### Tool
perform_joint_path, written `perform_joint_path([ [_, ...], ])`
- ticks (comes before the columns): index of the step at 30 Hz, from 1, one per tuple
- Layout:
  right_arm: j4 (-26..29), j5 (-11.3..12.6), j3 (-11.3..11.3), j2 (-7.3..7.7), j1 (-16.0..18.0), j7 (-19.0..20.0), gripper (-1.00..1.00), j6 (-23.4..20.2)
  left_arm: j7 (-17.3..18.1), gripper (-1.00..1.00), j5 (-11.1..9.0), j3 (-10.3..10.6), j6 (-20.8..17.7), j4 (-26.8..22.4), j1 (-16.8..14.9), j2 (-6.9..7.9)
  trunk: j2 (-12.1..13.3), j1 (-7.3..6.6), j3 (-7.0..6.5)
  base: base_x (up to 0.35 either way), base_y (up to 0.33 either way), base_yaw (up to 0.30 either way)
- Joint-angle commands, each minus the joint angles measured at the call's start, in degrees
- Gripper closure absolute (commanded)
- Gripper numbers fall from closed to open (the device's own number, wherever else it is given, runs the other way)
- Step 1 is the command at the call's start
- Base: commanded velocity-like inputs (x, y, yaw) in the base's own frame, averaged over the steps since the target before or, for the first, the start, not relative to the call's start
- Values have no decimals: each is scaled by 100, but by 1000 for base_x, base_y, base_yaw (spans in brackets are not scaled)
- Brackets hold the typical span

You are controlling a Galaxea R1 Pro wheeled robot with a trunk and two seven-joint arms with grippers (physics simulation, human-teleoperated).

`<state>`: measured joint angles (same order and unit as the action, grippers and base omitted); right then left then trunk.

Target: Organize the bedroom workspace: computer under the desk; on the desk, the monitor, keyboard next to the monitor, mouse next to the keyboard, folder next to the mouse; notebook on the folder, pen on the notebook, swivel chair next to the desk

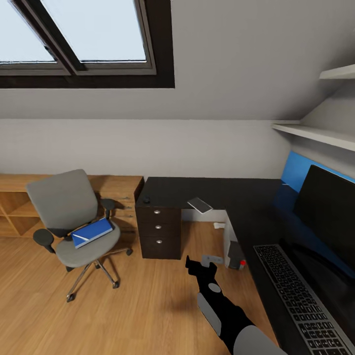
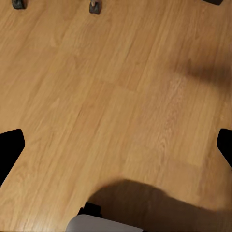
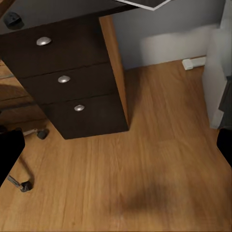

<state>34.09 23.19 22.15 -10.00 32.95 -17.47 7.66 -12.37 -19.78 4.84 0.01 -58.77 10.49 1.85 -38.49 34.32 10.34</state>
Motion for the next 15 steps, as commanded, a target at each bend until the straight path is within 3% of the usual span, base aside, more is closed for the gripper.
perform_joint_path([
  [1, -7, 42, 32, 0, 2, -31, -100, 59, -47, -100, -52, 26, 3, -12, 1, 8, -7, 3, -1, 47, 0, 4],
  [9, -8, 8, 34, 0, -8, -33, -100, 94, -37, -100, -56, 26, 7, -18, 2, 8, -7, 3, -72, 23, 0, 47],
  [15, 7, -2, 31, 0, -8, -36, -100, 95, -23, -100, -67, 26, -4, -34, -2, 8, -7, 3, -111, 218, 0, 100],
])
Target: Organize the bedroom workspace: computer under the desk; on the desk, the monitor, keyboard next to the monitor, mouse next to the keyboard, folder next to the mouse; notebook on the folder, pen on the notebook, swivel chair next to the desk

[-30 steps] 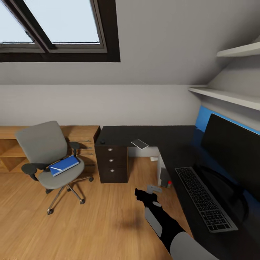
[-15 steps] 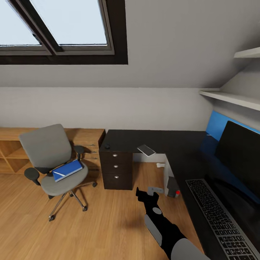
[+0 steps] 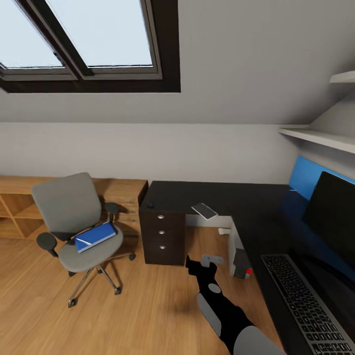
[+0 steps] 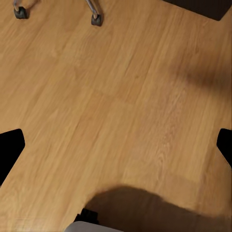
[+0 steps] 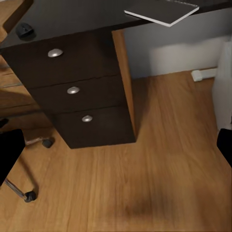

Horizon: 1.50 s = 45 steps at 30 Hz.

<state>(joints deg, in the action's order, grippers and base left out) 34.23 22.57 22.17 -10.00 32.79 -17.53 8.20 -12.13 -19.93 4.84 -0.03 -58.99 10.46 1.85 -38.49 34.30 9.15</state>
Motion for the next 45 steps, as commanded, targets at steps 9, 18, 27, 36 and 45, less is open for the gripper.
perform_joint_path([
  [9, 19, 47, 24, 0, 8, -31, -100, 41, -47, -100, -55, 24, -79, -695, 2, 34, -7, 5, 0, 313, 0, 18],
  [18, 30, 37, 17, 0, 8, -32, -100, 41, -89, -100, -61, 18, -2128, -2464, 5, 28, -7, 5, -1, 326, 0, 1],
  [27, 46, 34, 6, 0, 16, -30, -100, -69, -114, -100, -563, -188, -2465, -2786, -502, 26, -7, 5, -1, 327, 0, 0],
  [36, 356, 56, 3, 0, 864, -324, -100, -2807, -119, -100, -859, -757, -2794, -2840, -589, 15, -7, 5, -1, 327, 0, 0],
  [45, 449, 44, 51, 0, 695, -349, -100, -2746, -116, -100, -846, -216, -2749, -2365, -590, 7, -7, 5, 16, 294, 0, 31],
])
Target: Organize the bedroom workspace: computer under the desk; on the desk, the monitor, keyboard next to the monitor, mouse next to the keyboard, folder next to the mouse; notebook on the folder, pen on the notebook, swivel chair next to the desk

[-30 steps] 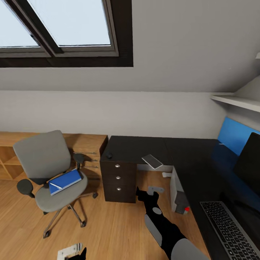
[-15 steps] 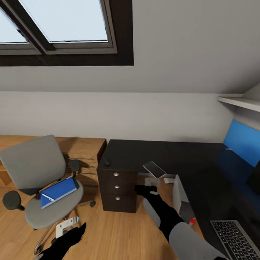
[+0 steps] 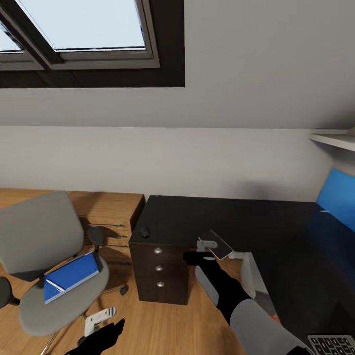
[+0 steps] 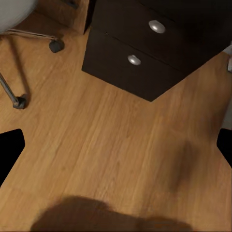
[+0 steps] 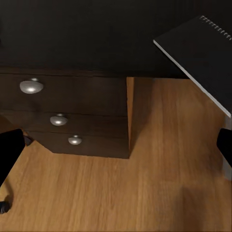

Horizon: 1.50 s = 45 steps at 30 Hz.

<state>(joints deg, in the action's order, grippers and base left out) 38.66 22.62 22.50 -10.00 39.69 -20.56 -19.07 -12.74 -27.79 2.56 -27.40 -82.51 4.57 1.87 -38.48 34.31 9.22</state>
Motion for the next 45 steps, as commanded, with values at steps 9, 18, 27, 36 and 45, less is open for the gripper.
perform_joint_path([
  [9, 1, 40, 35, 0, 3, -42, -100, -18, -61, -100, -60, 22, -11, -114, -2, 15, -8, 4, 18, 32, 0, 265],
  [18, 1, 40, 44, 0, -5, -30, -100, -18, -62, -100, -60, 23, -12, -116, -2, 15, -8, 4, 18, 1, 0, 66],
  [27, 1, 36, 55, 0, -10, -36, -100, 55, -54, -100, -60, 28, -11, -131, 0, 18, -8, 4, 2, 144, 148, 66],
  [36, -12, -55, 273, 0, -17, -45, -100, 221, -77, -100, -52, 138, -3, -130, 0, 9, -8, 4, -40, 141, 108, 210],
  [45, -7, -79, 333, 0, -22, -44, -100, 222, -76, -100, -51, 174, -3, -133, 0, 6, -8, 4, -47, 15, 5, 43],
])
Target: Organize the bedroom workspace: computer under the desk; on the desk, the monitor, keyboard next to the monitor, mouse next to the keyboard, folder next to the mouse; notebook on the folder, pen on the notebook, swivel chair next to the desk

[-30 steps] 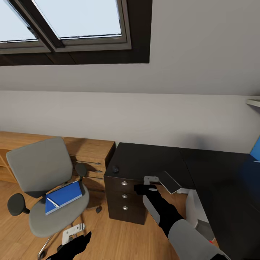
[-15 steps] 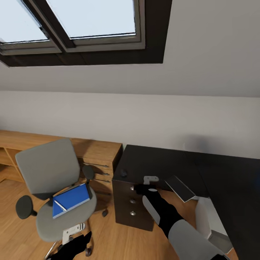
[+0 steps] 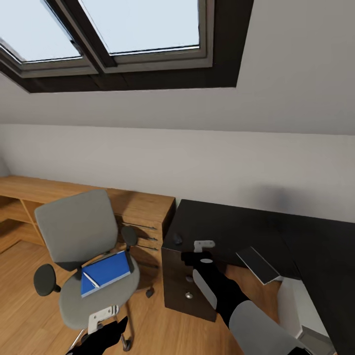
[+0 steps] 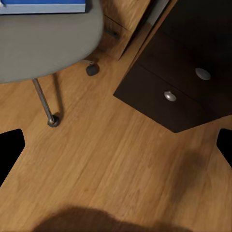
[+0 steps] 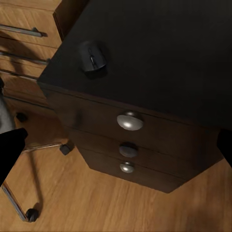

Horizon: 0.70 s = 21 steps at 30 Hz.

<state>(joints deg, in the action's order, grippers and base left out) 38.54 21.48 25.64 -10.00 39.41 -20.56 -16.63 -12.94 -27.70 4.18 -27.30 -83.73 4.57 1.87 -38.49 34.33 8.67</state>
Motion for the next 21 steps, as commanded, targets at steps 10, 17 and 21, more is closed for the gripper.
perform_joint_path([
  [10, -42, -180, 96, 0, -4, -15, -100, -24, -51, -100, -60, 13, -12, -29, -1, 11, -8, 2, 8, 244, 0, 1],
  [17, -48, -501, 208, 0, -67, 1, -100, -17, -46, -100, -60, 7, -12, -40, -1, 14, -8, 2, 8, 319, 43, 0],
  [21, -84, -523, 224, 0, -72, 18, -100, -14, -43, -100, -60, 5, -12, -86, -2, 13, -8, 2, 8, 293, 182, 0],
])
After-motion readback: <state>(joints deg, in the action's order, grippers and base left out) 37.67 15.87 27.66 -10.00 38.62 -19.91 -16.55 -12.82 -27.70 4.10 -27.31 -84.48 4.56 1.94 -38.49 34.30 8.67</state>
